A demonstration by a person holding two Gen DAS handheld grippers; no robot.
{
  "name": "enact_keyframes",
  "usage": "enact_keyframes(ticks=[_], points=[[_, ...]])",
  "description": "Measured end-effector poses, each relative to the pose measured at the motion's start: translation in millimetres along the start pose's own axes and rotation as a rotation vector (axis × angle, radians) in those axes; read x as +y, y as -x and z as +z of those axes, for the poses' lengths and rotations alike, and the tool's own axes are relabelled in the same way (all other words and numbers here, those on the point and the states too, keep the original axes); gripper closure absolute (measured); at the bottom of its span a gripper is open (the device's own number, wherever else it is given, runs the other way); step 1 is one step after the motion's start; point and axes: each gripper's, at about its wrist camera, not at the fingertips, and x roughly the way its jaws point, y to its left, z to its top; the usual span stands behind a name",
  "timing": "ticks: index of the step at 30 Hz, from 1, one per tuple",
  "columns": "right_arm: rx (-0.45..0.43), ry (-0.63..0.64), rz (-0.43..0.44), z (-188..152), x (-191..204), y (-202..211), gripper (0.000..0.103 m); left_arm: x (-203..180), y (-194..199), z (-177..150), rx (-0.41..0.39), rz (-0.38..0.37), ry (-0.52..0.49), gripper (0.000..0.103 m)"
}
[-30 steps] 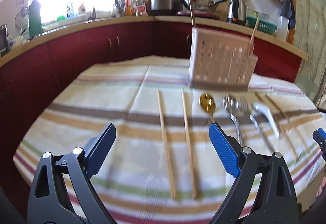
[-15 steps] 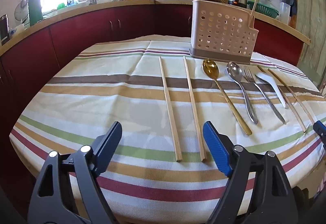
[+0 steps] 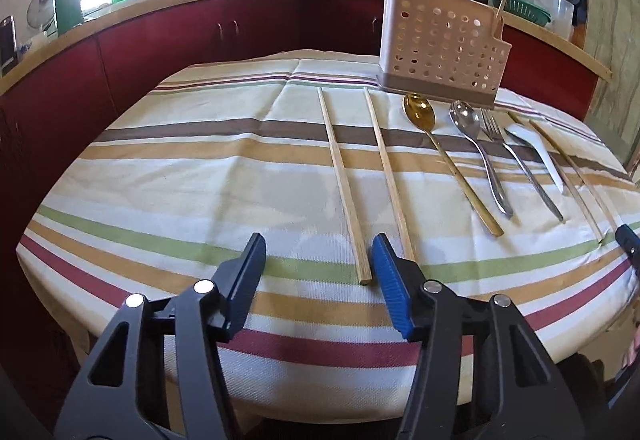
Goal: Organize utensils
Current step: 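Close the left tool on a chopstick while the right tool grasps another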
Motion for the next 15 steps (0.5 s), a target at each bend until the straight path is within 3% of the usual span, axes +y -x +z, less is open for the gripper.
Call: enact_keyframes(ticks=[3, 7, 12, 15], points=[[0.002, 0.007, 0.006, -1, 3, 1, 0.093, 0, 1, 0, 0.005, 0.006, -0.014, 0.059], [0.002, 0.006, 0.010, -1, 3, 1, 0.093, 11, 3, -1, 0.014, 0.045, 0.019, 0.060], [0.001, 0.006, 0.012, 0, 3, 3, 0.093, 11, 4, -3, 0.004, 0.027, 0.014, 0.059], [0.000, 0.009, 0.015, 0, 5, 3, 0.097, 4, 5, -4, -0.011, 0.015, -0.029, 0.069]])
